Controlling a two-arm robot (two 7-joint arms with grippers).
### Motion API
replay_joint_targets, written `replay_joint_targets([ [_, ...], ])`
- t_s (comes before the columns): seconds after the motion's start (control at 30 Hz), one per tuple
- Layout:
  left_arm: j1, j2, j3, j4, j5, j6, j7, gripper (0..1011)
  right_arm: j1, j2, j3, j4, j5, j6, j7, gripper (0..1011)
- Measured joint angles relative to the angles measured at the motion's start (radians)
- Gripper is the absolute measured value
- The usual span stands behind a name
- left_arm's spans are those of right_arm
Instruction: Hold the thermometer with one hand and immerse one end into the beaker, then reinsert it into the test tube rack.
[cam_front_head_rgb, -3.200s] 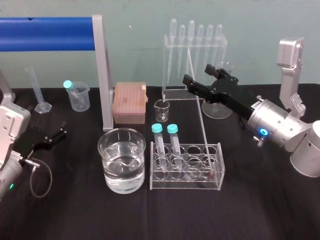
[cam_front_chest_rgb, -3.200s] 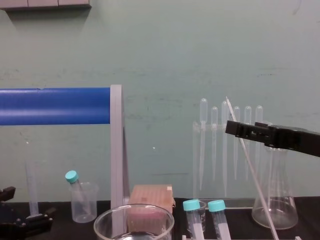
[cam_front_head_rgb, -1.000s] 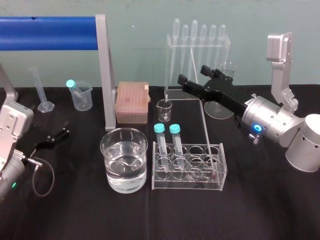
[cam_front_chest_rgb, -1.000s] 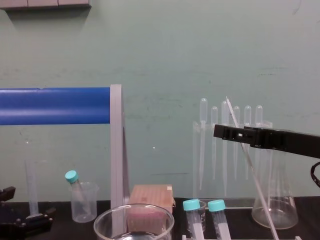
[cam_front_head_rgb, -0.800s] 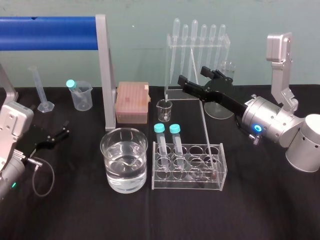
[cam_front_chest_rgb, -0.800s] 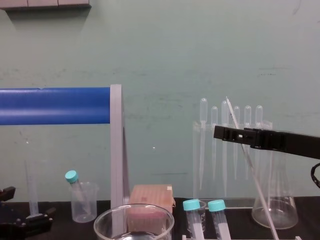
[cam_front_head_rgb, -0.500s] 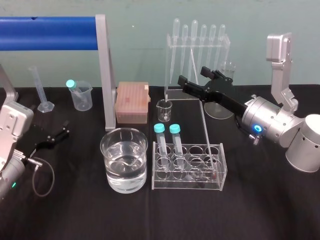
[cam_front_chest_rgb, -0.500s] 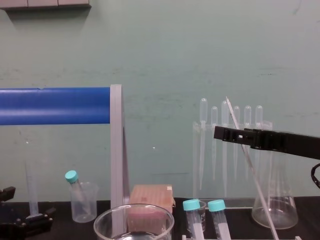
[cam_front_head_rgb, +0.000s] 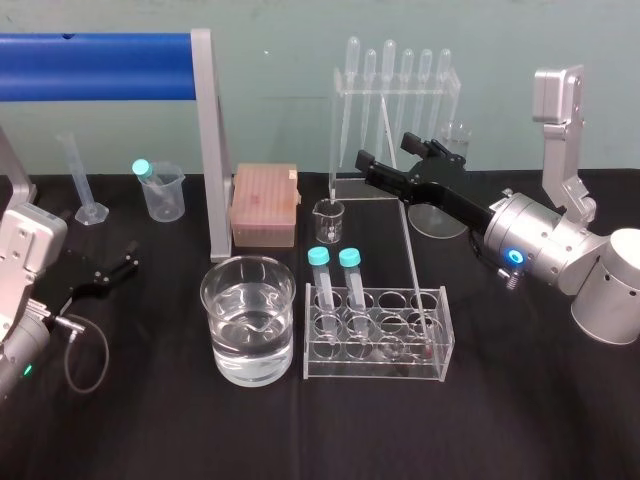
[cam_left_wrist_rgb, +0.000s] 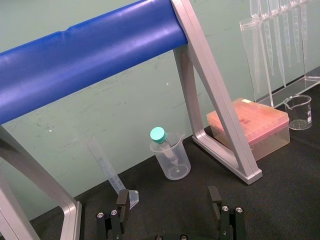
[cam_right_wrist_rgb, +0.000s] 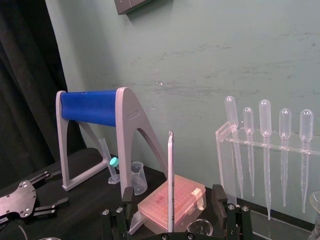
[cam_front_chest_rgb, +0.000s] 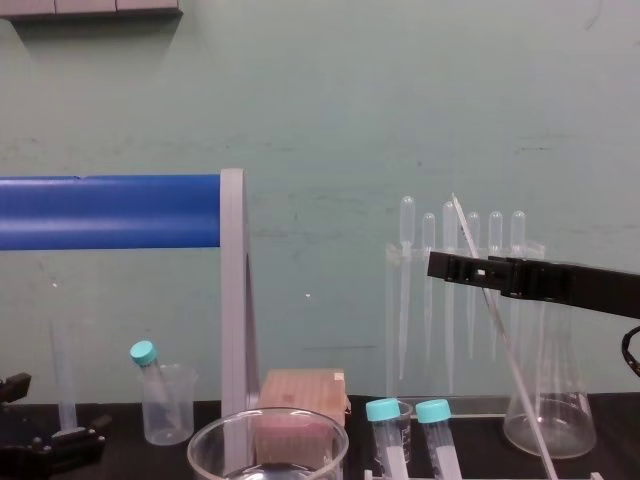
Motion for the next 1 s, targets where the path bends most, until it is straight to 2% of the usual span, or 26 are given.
replay_joint_targets([
  [0.13, 0.0, 0.0, 0.0, 0.0, 0.0, 0.0, 0.0, 1008, 0.0, 0.0, 0.0, 0.0, 0.0, 0.0, 0.0, 964],
  [0.23, 0.0, 0.0, 0.0, 0.0, 0.0, 0.0, 0.0, 1008, 0.0, 0.0, 0.0, 0.0, 0.0, -0.001, 0.0, 893],
  [0.27, 0.0, 0.0, 0.0, 0.0, 0.0, 0.0, 0.0, 1008, 0.0, 0.0, 0.0, 0.0, 0.0, -0.001, 0.0, 842],
  [0.43, 0.0, 0.0, 0.0, 0.0, 0.0, 0.0, 0.0, 1008, 0.0, 0.0, 0.0, 0.0, 0.0, -0.001, 0.0, 735],
  [0.5, 0.0, 0.0, 0.0, 0.0, 0.0, 0.0, 0.0, 1008, 0.0, 0.0, 0.0, 0.0, 0.0, -0.001, 0.001, 637],
  [0.8, 0.0, 0.0, 0.0, 0.0, 0.0, 0.0, 0.0, 1008, 0.0, 0.0, 0.0, 0.0, 0.0, -0.001, 0.001, 362],
  [0.83, 0.0, 0.0, 0.0, 0.0, 0.0, 0.0, 0.0, 1008, 0.0, 0.0, 0.0, 0.0, 0.0, -0.001, 0.001, 362],
  [0.93, 0.0, 0.0, 0.0, 0.0, 0.0, 0.0, 0.0, 1008, 0.0, 0.0, 0.0, 0.0, 0.0, -0.001, 0.001, 233],
  [0.97, 0.0, 0.0, 0.0, 0.0, 0.0, 0.0, 0.0, 1008, 0.0, 0.0, 0.0, 0.0, 0.0, -0.001, 0.001, 221],
  [1.0, 0.0, 0.0, 0.0, 0.0, 0.0, 0.0, 0.0, 1008, 0.0, 0.0, 0.0, 0.0, 0.0, -0.001, 0.001, 153],
])
